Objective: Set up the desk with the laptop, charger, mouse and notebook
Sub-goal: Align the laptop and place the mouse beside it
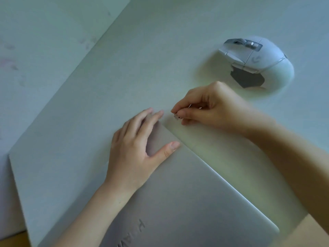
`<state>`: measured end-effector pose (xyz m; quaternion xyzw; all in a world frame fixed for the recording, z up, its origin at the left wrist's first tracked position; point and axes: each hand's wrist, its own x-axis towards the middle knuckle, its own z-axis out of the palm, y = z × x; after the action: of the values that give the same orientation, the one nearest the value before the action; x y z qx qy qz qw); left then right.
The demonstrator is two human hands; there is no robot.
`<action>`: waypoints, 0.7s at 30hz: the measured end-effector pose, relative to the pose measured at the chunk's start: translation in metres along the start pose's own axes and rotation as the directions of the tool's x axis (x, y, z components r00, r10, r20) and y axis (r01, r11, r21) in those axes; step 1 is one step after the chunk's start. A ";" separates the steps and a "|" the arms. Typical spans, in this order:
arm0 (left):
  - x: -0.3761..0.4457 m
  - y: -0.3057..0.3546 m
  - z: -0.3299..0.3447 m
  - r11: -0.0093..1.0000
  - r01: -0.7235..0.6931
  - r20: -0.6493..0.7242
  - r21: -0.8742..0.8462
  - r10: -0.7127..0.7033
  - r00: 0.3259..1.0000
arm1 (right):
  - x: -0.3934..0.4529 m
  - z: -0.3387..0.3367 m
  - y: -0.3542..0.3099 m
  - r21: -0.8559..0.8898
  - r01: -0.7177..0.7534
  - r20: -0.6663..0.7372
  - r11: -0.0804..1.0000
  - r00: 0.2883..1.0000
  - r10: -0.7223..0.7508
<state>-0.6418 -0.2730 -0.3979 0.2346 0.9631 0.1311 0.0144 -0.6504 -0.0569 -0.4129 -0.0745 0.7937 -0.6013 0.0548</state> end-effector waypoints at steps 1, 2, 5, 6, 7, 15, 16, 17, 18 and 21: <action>0.000 0.000 -0.001 1.000 -0.008 -0.004 0.002 0.008 1.000 | 0.000 0.000 0.000 0.002 -0.011 0.000 1.000 1.000 0.011; 0.001 0.001 -0.001 1.000 -0.017 -0.011 -0.002 0.017 1.000 | 0.001 0.001 -0.001 0.010 -0.029 0.000 1.000 1.000 0.029; 0.002 0.001 0.000 1.000 -0.028 -0.030 -0.007 0.028 0.999 | -0.001 0.004 -0.004 0.074 -0.082 -0.014 0.994 0.996 0.083; 0.003 0.001 0.001 1.000 -0.020 -0.033 -0.018 0.019 0.999 | -0.002 0.005 -0.005 0.096 -0.092 -0.022 0.991 0.995 0.095; 0.005 0.002 0.001 0.999 -0.004 -0.036 -0.042 0.002 0.999 | -0.002 0.007 -0.006 0.110 -0.100 -0.030 0.989 0.994 0.104; 0.019 0.007 -0.003 0.832 0.101 -0.084 -0.545 -0.174 0.981 | -0.013 0.027 -0.011 0.184 -0.128 -0.112 0.975 0.982 0.150; 0.020 0.009 -0.003 0.816 0.098 -0.085 -0.569 -0.177 0.981 | -0.014 0.028 -0.011 0.195 -0.125 -0.131 0.973 0.980 0.152; 0.021 0.012 -0.004 0.808 0.094 -0.088 -0.581 -0.177 0.980 | -0.013 0.028 -0.012 0.204 -0.126 -0.142 0.971 0.977 0.157; 0.022 0.014 -0.004 0.807 0.087 -0.093 -0.585 -0.173 0.980 | -0.013 0.028 -0.013 0.217 -0.129 -0.144 0.968 0.976 0.162; 0.023 0.017 -0.007 0.819 0.070 -0.114 -0.570 -0.163 0.980 | -0.015 0.024 -0.013 0.268 -0.143 -0.123 0.953 0.976 0.181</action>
<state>-0.6554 -0.2499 -0.3859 0.1492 0.8921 0.4262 0.0148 -0.6306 -0.0803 -0.4070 0.0430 0.7143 -0.6964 0.0549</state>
